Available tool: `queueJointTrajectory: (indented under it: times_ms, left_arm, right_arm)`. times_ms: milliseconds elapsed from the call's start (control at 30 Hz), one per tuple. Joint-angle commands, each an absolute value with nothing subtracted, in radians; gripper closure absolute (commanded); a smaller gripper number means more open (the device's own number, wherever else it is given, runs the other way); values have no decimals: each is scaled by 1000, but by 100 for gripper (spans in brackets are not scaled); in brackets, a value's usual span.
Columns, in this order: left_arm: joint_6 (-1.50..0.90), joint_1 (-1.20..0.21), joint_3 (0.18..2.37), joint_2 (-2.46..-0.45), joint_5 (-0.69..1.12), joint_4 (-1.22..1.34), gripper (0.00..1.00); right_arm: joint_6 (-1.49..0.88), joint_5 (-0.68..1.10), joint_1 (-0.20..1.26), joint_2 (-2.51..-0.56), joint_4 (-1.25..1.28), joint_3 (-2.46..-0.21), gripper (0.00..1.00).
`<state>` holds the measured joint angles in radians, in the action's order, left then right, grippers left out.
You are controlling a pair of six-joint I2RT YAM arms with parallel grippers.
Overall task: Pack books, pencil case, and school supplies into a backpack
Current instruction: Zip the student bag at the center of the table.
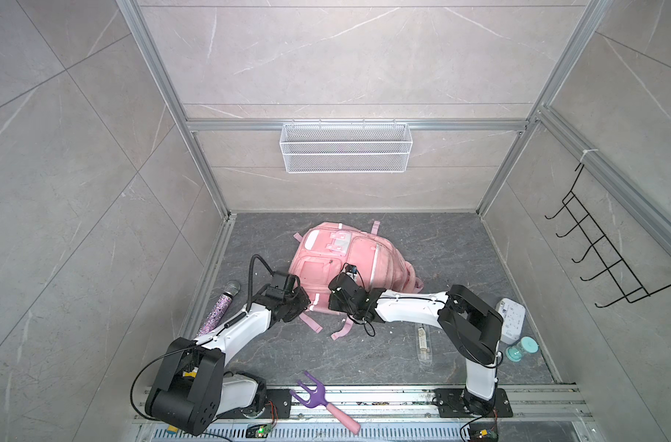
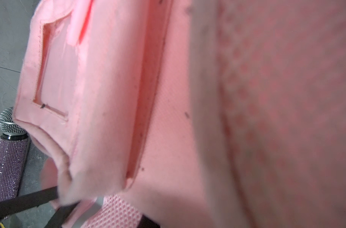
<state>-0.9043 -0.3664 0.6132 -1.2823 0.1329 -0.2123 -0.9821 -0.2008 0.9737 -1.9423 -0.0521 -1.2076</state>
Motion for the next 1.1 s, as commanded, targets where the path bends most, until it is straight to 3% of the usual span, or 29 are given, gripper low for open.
queueJointTrajectory:
  times_ms: [0,500,833,1067]
  left_arm:
    - [-865,-367,644,-1302,128,-239,100]
    - [-816,-210,706,-1466,164,-147,100]
    - [-825,-85,818,-1540,221,-117,100]
    - [-828,1,869,-1570,248,-109,100]
  right_arm:
    - [-937,-212,965,-1917,-57,-1215,93]
    - [-872,43,970,-1805,-207,-1161,96]
    - [-769,-24,960,-1684,-356,-1051,97]
    - [-679,-87,861,-1580,-473,-969,97]
